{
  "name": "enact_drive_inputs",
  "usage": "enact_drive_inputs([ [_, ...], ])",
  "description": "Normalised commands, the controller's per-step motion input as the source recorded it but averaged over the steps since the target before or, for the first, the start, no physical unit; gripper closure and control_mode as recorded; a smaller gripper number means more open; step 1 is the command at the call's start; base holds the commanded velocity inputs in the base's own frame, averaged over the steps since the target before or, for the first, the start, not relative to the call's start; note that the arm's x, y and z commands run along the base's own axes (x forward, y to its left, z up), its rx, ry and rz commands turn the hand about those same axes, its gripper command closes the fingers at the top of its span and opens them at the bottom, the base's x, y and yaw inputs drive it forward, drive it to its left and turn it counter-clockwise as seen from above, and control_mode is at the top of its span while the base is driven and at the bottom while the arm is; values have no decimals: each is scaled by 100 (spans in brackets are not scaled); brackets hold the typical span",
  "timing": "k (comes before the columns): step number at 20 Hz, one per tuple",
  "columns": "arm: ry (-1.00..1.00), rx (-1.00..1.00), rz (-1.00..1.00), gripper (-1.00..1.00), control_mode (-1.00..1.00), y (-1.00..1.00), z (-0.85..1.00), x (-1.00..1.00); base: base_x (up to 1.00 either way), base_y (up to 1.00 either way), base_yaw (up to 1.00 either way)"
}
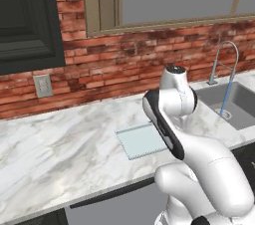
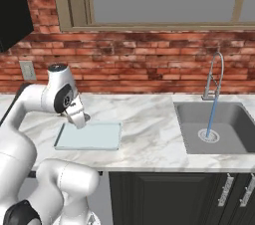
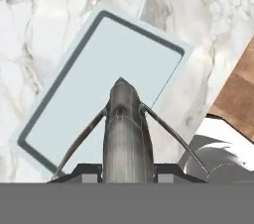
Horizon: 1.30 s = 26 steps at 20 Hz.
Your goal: Take the fish out of the fridge, briefly rinse it in the sink, and place it on the tray next to the sink.
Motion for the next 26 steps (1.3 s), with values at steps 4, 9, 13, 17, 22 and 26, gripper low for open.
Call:
enact_drive_inputs([
  [4, 0, 0, 0, 100, -100, 15, -30, 98, 0, 0, 0],
  [9, 6, -1, 0, 100, -100, 7, -12, 41, 0, 0, 0],
  [13, 12, 0, 0, 100, -100, -5, -68, 5, 0, 0, 0],
  [17, 9, 0, 0, 100, -100, 0, -71, 3, 0, 0, 0],
  [22, 4, 0, 0, 100, -100, 0, -46, 7, 0, 0, 0],
  [26, 0, 0, 0, 100, -100, 0, -18, 26, 0, 0, 0],
])
